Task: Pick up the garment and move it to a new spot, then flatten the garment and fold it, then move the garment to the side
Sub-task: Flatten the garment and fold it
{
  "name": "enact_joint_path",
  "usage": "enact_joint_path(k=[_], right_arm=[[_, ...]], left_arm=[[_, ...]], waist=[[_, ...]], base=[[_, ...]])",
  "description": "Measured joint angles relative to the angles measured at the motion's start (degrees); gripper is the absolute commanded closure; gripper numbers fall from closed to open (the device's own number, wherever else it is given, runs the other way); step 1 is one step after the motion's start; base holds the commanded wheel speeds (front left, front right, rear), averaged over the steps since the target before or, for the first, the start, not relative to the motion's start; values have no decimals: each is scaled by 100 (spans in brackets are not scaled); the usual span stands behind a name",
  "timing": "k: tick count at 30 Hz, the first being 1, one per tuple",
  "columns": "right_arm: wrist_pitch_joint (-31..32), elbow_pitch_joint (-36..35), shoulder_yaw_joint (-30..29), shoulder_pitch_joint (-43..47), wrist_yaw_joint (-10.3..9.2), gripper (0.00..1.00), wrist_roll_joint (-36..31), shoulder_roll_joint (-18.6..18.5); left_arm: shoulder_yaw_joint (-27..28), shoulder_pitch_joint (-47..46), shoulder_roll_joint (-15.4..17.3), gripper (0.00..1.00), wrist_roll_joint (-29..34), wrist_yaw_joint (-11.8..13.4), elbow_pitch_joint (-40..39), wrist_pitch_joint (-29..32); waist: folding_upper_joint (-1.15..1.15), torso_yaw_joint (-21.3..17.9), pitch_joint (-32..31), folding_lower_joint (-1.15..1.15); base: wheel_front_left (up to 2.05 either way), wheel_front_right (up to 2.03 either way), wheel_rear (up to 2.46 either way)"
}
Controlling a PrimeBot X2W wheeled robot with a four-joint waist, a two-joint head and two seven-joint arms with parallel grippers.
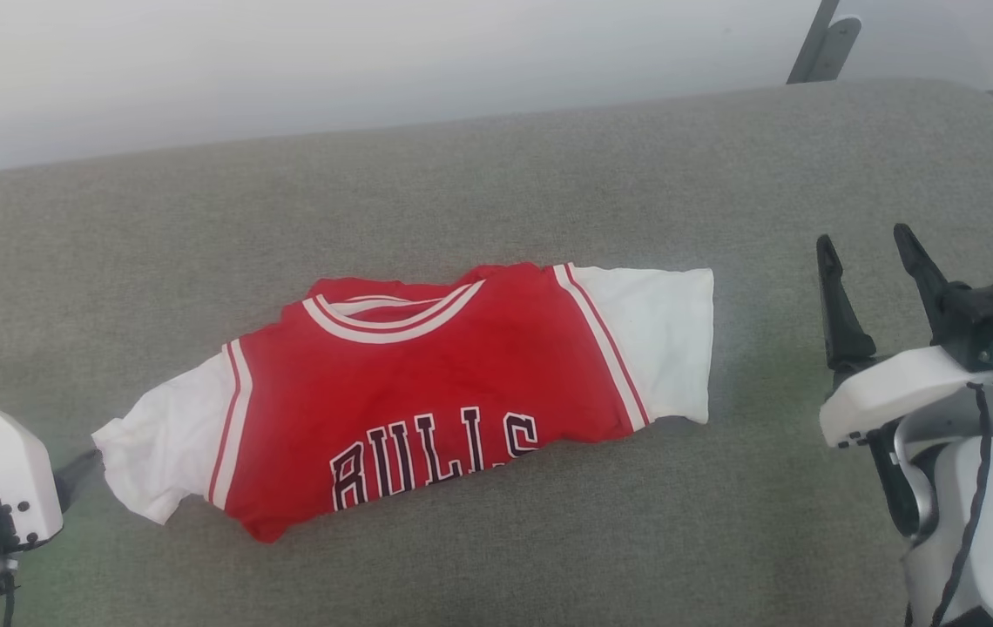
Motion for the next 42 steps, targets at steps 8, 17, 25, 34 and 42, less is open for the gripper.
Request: enact_joint_path(k=[8, 17, 25, 34, 42], right_arm=[[71, -94, 41, 124, 0, 0, 30, -53], [213, -326, 137, 126, 0, 0, 97, -162], [311, -564, 163, 75, 0, 0, 107, -216], [660, -635, 371, 68, 0, 0, 310, -372], [2085, -385, 821, -259, 0, 0, 1248, -635]], left_arm=[[-69, -278, 10, 0, 22, -151, 76, 212], [-286, -812, -180, 0, 141, -168, 253, 602], [-342, -1057, -367, 0, 87, -225, 676, 906], [-388, -1314, -508, 0, 16, -278, 1070, 1182], [-478, -1550, -655, 100, 48, -452, 1245, 1250]], waist=[[0, 114, -106, 0], [0, 100, 106, 0], [0, -17, 445, 0], [0, -10, 648, 0], [0, 126, 773, 0]], base=[[0, 0, 0], [0, 0, 0], [0, 0, 0], [0, 0, 0], [0, 0, 0]])
